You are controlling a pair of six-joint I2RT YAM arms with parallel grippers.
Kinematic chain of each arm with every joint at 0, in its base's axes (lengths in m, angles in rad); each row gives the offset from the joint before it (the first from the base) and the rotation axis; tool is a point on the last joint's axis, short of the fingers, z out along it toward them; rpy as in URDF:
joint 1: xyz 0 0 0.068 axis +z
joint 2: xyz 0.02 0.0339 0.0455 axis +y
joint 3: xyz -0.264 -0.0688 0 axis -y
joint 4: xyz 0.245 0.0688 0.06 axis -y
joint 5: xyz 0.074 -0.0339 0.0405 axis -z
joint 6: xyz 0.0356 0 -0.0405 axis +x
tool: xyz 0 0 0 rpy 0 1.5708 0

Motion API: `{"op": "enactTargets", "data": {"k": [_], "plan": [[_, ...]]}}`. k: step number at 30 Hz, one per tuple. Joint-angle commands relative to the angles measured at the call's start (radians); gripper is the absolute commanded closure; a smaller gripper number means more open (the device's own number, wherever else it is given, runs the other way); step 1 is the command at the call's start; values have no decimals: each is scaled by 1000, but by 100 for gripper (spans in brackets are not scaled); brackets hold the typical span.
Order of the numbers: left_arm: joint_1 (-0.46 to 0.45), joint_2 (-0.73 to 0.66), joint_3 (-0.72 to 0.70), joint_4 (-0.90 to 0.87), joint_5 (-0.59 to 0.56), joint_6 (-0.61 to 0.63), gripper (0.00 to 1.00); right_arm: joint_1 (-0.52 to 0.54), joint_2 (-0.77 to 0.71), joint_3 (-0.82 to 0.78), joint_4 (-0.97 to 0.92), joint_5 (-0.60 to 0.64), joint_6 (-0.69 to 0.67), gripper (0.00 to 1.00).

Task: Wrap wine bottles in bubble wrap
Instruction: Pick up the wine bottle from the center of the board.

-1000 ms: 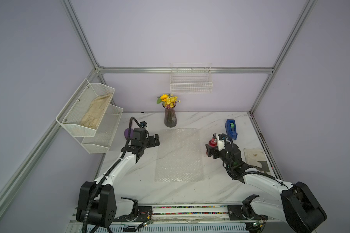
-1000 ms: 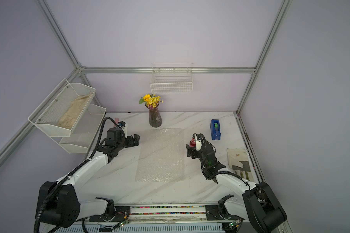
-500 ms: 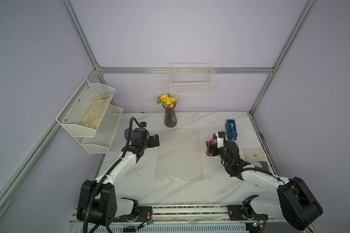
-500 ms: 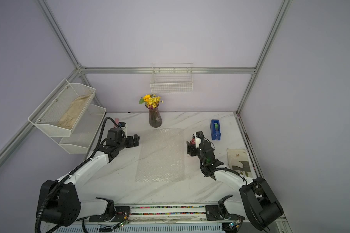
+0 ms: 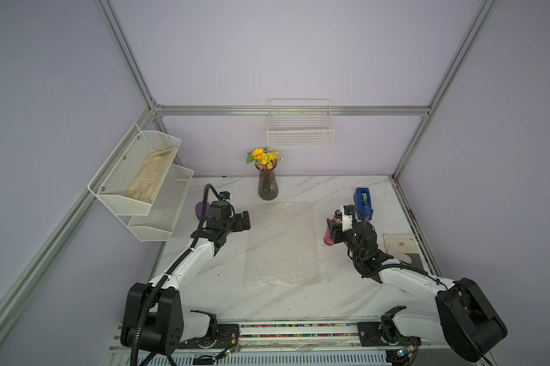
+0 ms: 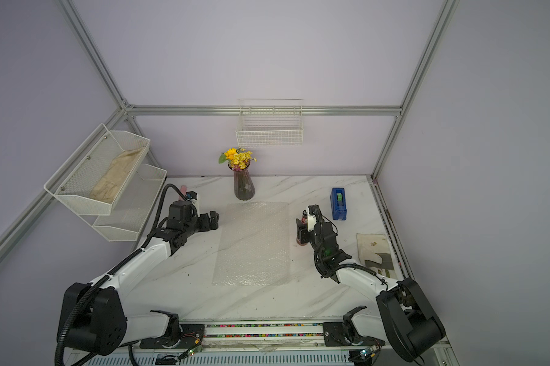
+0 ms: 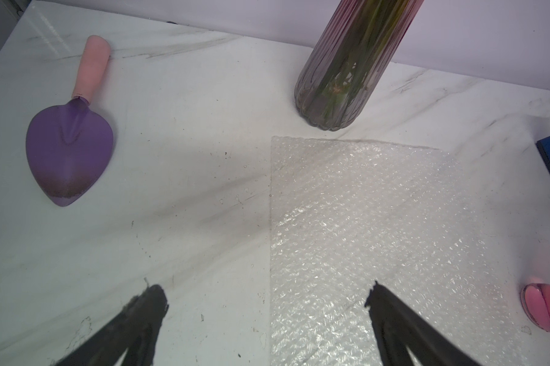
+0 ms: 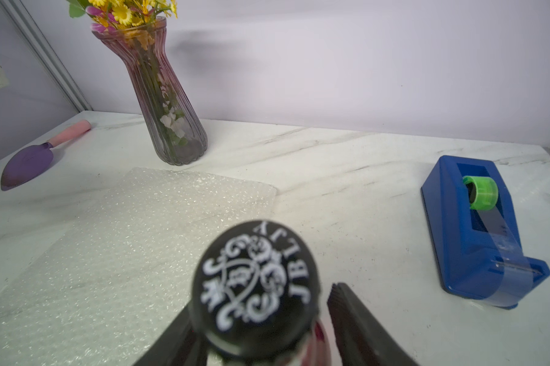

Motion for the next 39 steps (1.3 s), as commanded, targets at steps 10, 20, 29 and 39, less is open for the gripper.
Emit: {"op": "enactTargets", "data": {"k": [10,20,29,39], "plan": [[-3,-6,21,8,-1,-10,0,4,-57,-64,142,7,-51,47],[-3,-9,21,-1,-3,-10,0,3,28,-14,211,19,-72,52],[-5,3,18,-8,19,-22,0,4,24,-19,253,8,-92,72],[-106,-3,-47,-128,117,-238,1,4,-119,165,-106,-194,-211,100]]}}
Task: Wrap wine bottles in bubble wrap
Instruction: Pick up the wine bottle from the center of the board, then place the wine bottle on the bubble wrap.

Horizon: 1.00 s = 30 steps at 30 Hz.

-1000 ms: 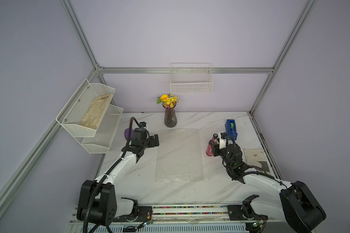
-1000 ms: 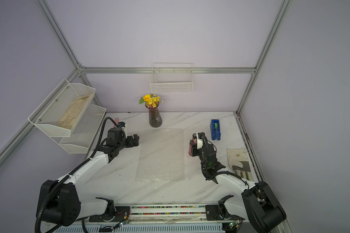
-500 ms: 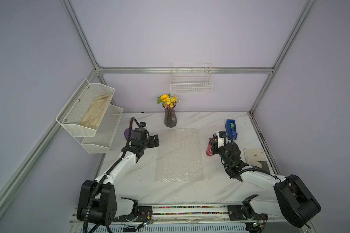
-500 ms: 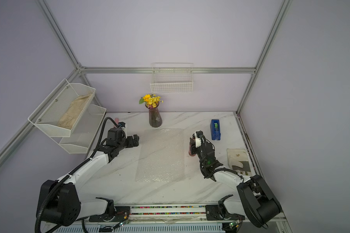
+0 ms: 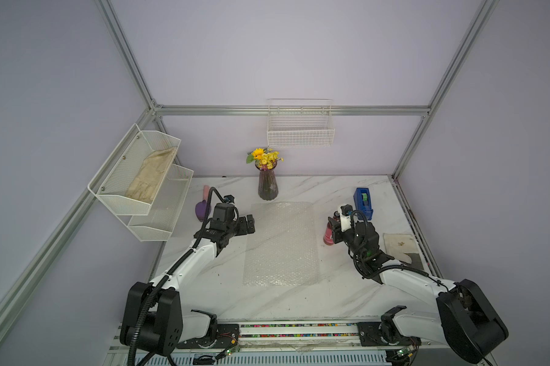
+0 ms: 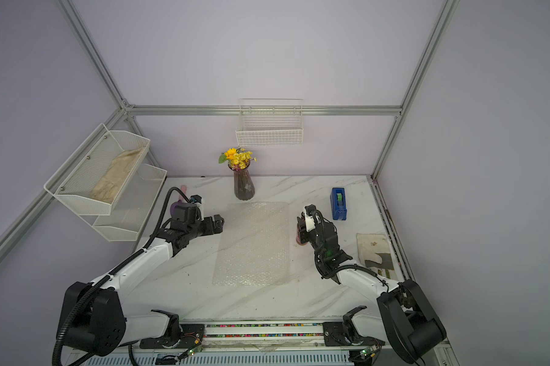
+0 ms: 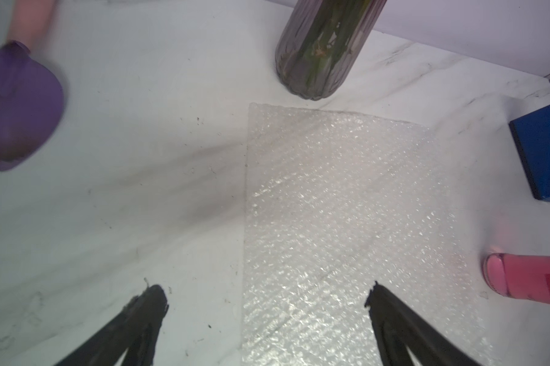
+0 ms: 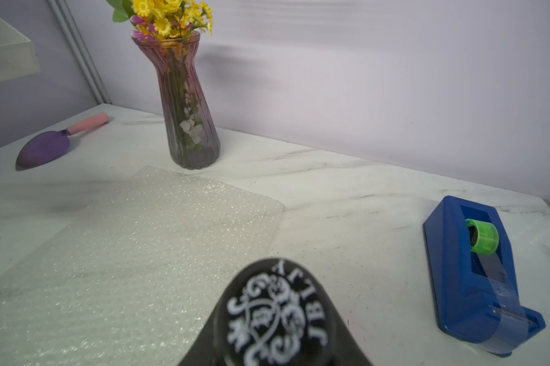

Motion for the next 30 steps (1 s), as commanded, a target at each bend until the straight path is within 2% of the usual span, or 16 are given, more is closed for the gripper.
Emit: {"op": "enactTargets", "data": {"k": [1,3,5,7,9,13,17,25,30], "plan": [[-60,-1,-49,-68,57,-160,2,3,-89,193,-192,-129,-91,100],[-93,8,-65,-114,71,-226,10,4,-91,299,-392,-206,-101,100],[-104,8,-90,-144,96,-280,22,4,-108,360,-515,-275,-100,100],[-109,1,-128,-139,126,-341,44,4,-136,399,-601,-339,-101,100],[-134,15,-142,-133,150,-348,65,4,-137,454,-708,-387,-113,100],[-176,91,-140,-108,172,-362,100,5,-92,557,-917,-402,-168,100],[-201,235,-115,-44,208,-369,100,5,-103,586,-1009,-364,-191,100],[-263,422,-5,39,270,-378,100,6,-69,657,-1163,-365,-234,100],[-271,416,21,39,272,-383,100,6,-43,660,-1199,-398,-241,100]]}}
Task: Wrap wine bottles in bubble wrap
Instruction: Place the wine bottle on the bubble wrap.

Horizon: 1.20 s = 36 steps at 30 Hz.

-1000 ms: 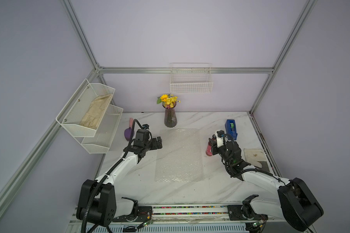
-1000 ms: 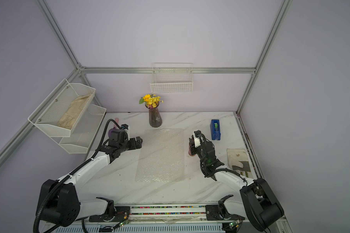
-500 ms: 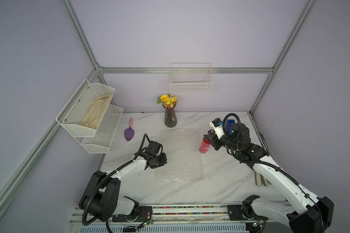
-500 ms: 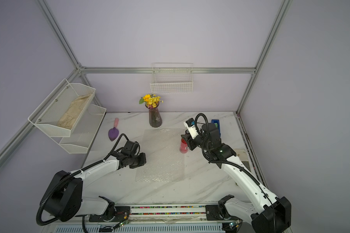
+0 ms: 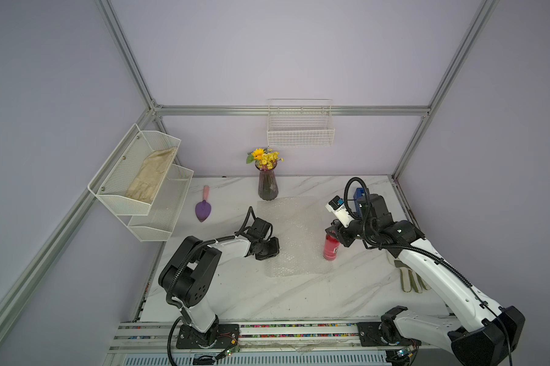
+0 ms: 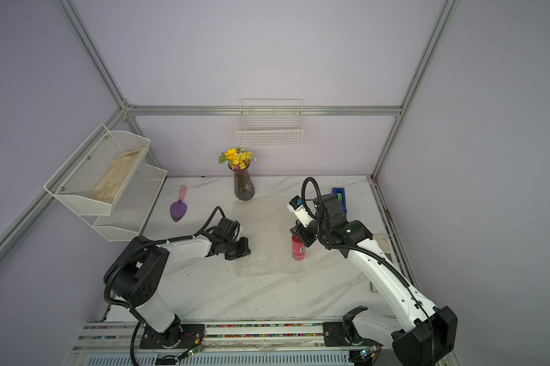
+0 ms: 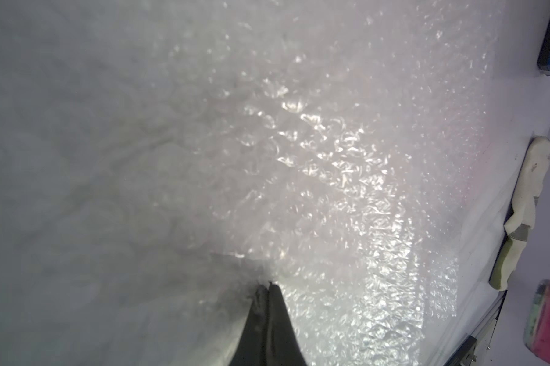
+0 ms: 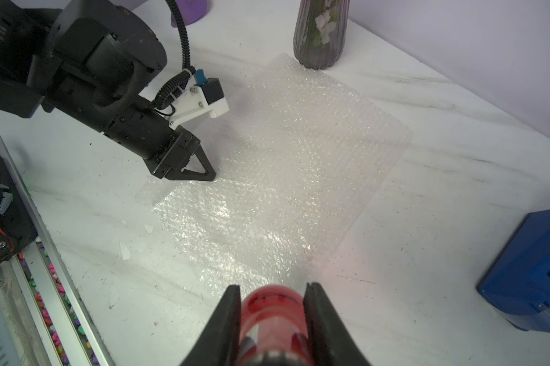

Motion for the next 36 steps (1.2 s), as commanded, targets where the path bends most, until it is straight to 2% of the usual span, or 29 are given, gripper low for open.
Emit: {"op": "enactTargets", "data": {"k": [1,7,9,11,14,16,19,24,28,36], "plan": [[-8,-1,11,-46,-6,-22,100,6,18,46,-6,-43,-42,100],[-7,-78,82,-131,-21,16,97,20,31,28,-6,1,-63,100],[-7,-97,106,-148,-23,26,89,19,25,19,4,16,-63,100],[-7,-107,133,-160,-16,31,75,19,34,20,-6,20,-68,100],[-7,-110,165,-173,-1,33,63,23,51,21,-27,28,-72,100],[-8,-118,180,-194,-13,33,62,31,55,22,-41,36,-74,100],[-6,-139,177,-214,-31,36,69,45,68,20,-72,73,-85,100],[-3,-147,130,-235,-38,36,98,78,106,22,-108,122,-93,100],[-4,-133,85,-235,-53,40,100,116,137,31,-91,123,-89,100],[30,-66,6,-217,-84,31,100,235,292,45,-23,124,-94,100]]}}
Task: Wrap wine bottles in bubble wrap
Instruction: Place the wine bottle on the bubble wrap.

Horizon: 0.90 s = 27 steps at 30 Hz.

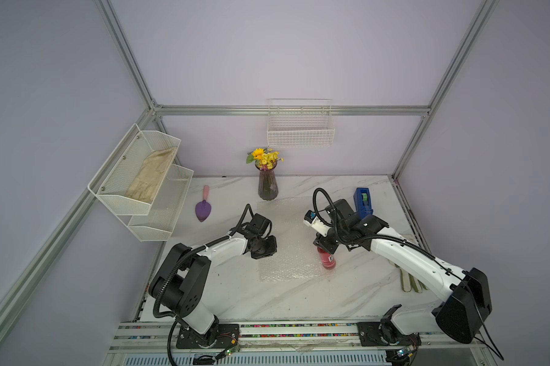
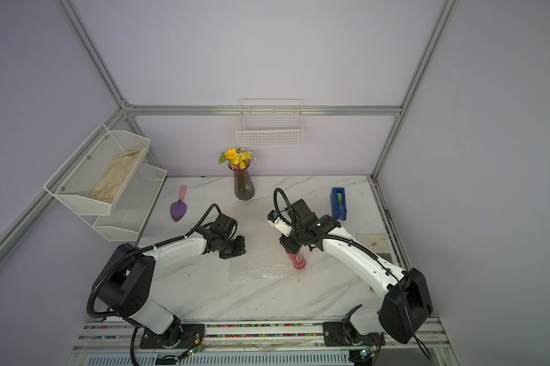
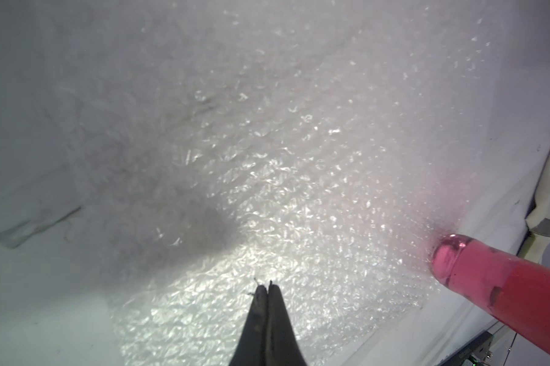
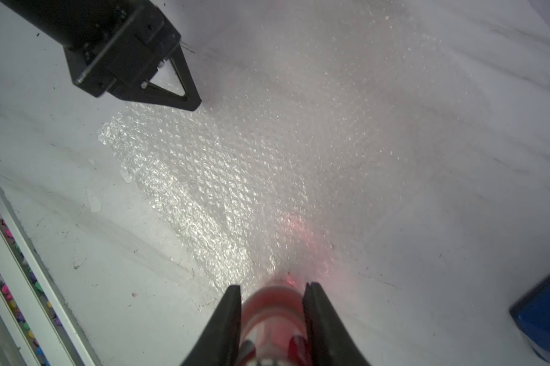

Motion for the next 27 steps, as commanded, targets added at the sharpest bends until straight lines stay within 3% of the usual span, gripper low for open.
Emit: {"op": "enactTargets", "data": {"k": [1,12,22,27], "plan": [[28,32,-49,12,-16,0,100,50,51,-7,12,-33,-20,100],[101,122,-49,76,14,47,100,123,-3,-165,312,-253,-151,100],[102,72,-84,82,101,54,100,221,131,-143,367,-240,-241,100],[103,8,-64,17,104,65,79,253,189,-129,376,-241,-275,100]]}}
